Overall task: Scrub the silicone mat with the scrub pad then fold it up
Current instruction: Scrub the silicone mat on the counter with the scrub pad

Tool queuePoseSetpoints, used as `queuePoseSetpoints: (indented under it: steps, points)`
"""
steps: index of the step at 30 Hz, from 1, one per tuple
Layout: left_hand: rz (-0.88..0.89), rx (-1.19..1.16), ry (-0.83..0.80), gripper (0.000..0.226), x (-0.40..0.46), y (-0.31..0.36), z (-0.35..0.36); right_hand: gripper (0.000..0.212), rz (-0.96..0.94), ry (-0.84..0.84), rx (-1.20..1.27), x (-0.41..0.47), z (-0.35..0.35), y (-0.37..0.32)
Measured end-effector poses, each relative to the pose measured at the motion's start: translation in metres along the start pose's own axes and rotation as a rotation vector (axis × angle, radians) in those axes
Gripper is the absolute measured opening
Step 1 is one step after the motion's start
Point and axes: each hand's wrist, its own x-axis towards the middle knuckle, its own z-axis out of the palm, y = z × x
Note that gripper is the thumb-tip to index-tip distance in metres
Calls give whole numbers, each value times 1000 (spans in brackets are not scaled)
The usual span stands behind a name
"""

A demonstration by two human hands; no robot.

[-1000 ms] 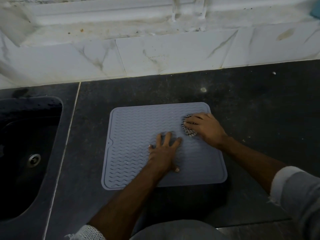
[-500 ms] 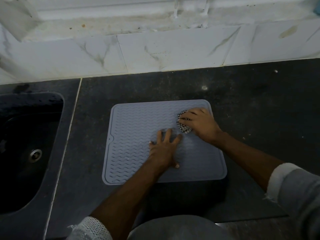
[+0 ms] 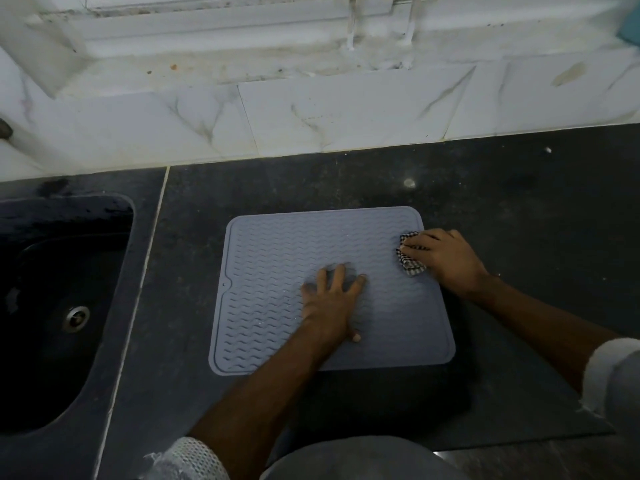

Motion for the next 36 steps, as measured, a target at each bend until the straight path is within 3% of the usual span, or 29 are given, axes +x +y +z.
queuePoseSetpoints:
  steps: [5, 9, 14, 22, 28, 32, 36]
  points:
    - [29, 116, 95, 94, -6, 21, 7, 46, 69, -29, 71, 6, -2, -5]
    - [8, 70, 105, 82, -8, 24, 8, 44, -61, 26, 148, 27, -6, -35]
    - [18, 62, 127, 86, -9, 21, 9, 40, -198, -31, 75, 43, 2, -65]
    - [61, -78, 110, 88, -1, 10, 20, 51, -102, -108, -34, -5, -5, -7]
    - [68, -76, 136, 90, 3, 7, 26, 45, -128, 57, 84, 24, -7, -42]
    - [64, -56, 135, 90, 3, 8, 25, 42, -185, -27, 68, 33, 5, -59]
    - [83, -62, 137, 88, 1, 5, 24, 52, -154, -50, 24, 1, 4, -20]
